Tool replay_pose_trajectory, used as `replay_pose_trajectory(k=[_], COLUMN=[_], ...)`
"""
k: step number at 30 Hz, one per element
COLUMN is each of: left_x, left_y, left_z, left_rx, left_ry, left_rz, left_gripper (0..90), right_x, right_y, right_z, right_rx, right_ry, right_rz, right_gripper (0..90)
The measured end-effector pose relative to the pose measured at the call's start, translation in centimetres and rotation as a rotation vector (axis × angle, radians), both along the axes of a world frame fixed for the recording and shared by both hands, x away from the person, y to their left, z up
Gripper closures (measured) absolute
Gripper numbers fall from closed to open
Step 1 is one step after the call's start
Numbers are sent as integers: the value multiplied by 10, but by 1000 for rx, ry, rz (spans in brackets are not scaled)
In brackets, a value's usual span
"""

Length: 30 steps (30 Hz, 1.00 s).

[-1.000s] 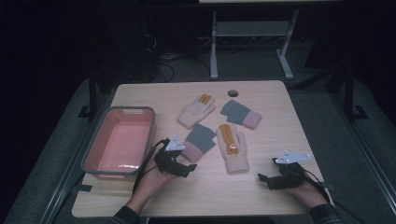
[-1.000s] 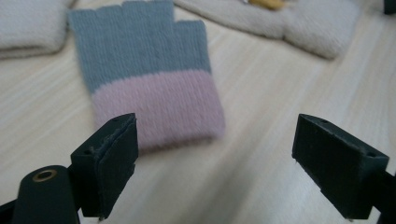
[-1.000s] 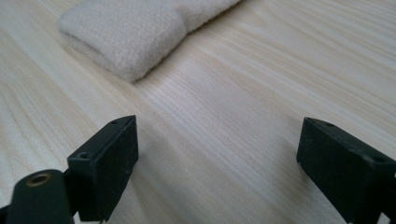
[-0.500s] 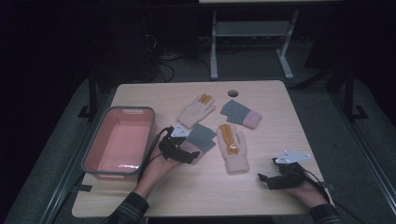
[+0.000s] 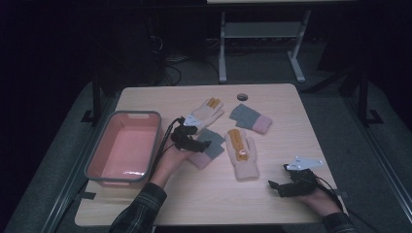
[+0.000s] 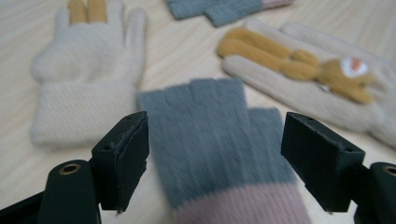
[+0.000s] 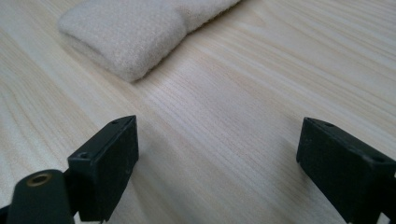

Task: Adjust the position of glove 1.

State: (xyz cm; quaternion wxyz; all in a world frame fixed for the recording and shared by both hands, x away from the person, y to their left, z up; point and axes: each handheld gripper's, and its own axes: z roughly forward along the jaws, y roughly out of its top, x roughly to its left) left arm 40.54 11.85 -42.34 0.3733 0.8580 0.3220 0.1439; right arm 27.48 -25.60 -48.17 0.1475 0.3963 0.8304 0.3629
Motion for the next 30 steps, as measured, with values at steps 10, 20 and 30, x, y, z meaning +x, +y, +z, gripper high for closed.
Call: replay_pose_trajectory(k=[10, 20, 30], left_x=[33, 65, 87], left_y=[1, 5, 4], left_z=[-5, -14, -31], left_rx=[-5, 68, 119], left_ry=[-15, -8, 19], left_rz=[80, 121, 149], left_gripper=[366, 426, 445], right_x=[0, -1, -1], right_y=[0, 0, -1], right_z=[0, 0, 0], right_rx=[2, 3, 4], right_ry=[2, 2, 3], right_rz=[-2, -3, -3], right_gripper=[126, 128, 129])
